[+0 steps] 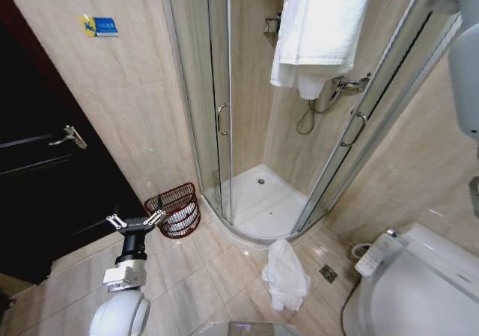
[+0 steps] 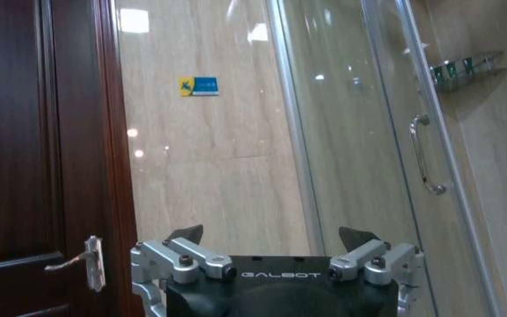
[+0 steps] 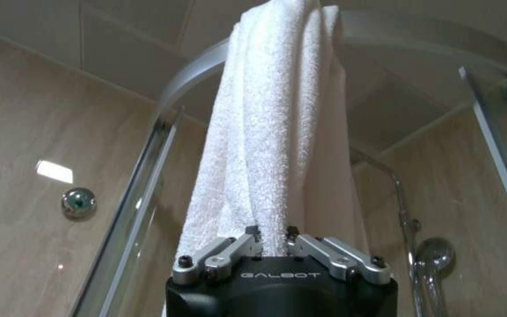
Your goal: Discard the used towel into the hamper.
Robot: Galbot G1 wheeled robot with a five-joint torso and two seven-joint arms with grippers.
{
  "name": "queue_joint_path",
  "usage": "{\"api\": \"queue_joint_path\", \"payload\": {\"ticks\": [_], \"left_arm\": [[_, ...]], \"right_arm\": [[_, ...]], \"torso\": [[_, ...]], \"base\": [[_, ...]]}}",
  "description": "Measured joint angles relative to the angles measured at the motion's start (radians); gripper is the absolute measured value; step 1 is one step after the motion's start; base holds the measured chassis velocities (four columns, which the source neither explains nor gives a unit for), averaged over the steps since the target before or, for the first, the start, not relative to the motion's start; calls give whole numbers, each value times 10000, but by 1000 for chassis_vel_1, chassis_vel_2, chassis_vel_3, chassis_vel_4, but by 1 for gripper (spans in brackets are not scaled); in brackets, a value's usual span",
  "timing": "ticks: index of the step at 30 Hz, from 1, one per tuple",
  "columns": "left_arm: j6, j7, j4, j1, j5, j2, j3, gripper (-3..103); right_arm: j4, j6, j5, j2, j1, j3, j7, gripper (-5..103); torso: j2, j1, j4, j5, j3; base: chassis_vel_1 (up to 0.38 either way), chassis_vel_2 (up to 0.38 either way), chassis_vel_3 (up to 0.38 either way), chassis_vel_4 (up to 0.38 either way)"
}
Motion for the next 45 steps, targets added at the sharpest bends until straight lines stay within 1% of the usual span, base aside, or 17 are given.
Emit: {"api": "queue_joint_path", "payload": {"ticks": [4,7,9,11,12,15,18,21,24,33,36,37,39,40,42,43,45], "left_arm": [[-54,-1,28,9,-34,16,-34,100],[-167,4,90,66,-51,24,-90,100],[-187,7,100,81,-52,30,-105,100],[-232,22,116,106,-58,63,-124,100],[-232,22,116,106,-58,63,-124,100],[-238,33,112,110,-47,107,-60,100],[-237,34,105,106,-7,123,8,100],[-226,25,85,101,155,156,236,100],[-214,10,82,97,240,160,365,100],[-196,-15,23,115,399,122,551,100],[-203,-23,-4,165,406,109,526,100],[-203,-23,-4,165,406,109,526,100],[-235,-24,-4,190,421,84,515,100],[-235,-24,-4,190,421,84,515,100],[-287,-26,-4,222,459,45,519,100],[-287,-26,-4,222,459,45,519,100],[-337,-29,-4,258,514,29,535,100]], "right_arm": [[431,46,111,-339,-483,88,71,8],[1066,70,296,-904,-1288,359,117,8],[1249,72,337,-1047,-1512,447,122,8],[1886,72,505,-1503,-2285,790,144,8],[1886,72,505,-1503,-2285,790,144,8],[2716,84,647,-2026,-3448,1385,157,8],[3069,105,664,-2242,-4162,1805,143,8],[3786,158,675,-2716,-5918,2680,99,8],[4130,170,734,-2896,-6673,3004,128,8],[5095,209,760,-2938,-8686,4078,276,8],[5605,214,651,-2835,-10549,5057,255,8],[5605,214,651,-2835,-10549,5057,255,8],[5901,229,535,-2737,-11534,5714,190,8],[5901,229,535,-2737,-11534,5714,190,8],[6217,271,318,-2577,-12638,6467,42,8],[6217,271,318,-2577,-12638,6467,42,8],[6568,327,63,-2326,-13968,7155,-129,8]], "torso": [[0,0,1,-2,-1],[1,-1,0,0,-2],[1,-1,0,0,-3],[1,-1,1,3,-2],[1,-1,1,3,-2],[1,-1,0,3,-1],[1,-1,0,3,-1],[1,-2,-3,7,0],[-1,-1,-3,9,2],[-1,0,1,-1,0],[-1,0,0,8,1],[-1,0,0,8,1],[-1,0,-1,5,1],[-1,0,-1,5,1],[-1,0,-1,6,2],[-1,0,-1,6,2],[0,0,-1,1,0]], "base": [[0,0,0,0],[0,0,0,0],[0,0,0,0],[0,0,0,0],[0,0,0,0],[0,0,0,0],[0,0,0,0],[0,0,0,0],[0,0,0,0],[0,0,0,0],[0,0,0,0],[0,0,0,0],[0,0,0,0],[0,0,0,0],[0,0,0,0],[0,0,0,0],[0,0,0,0]]}}
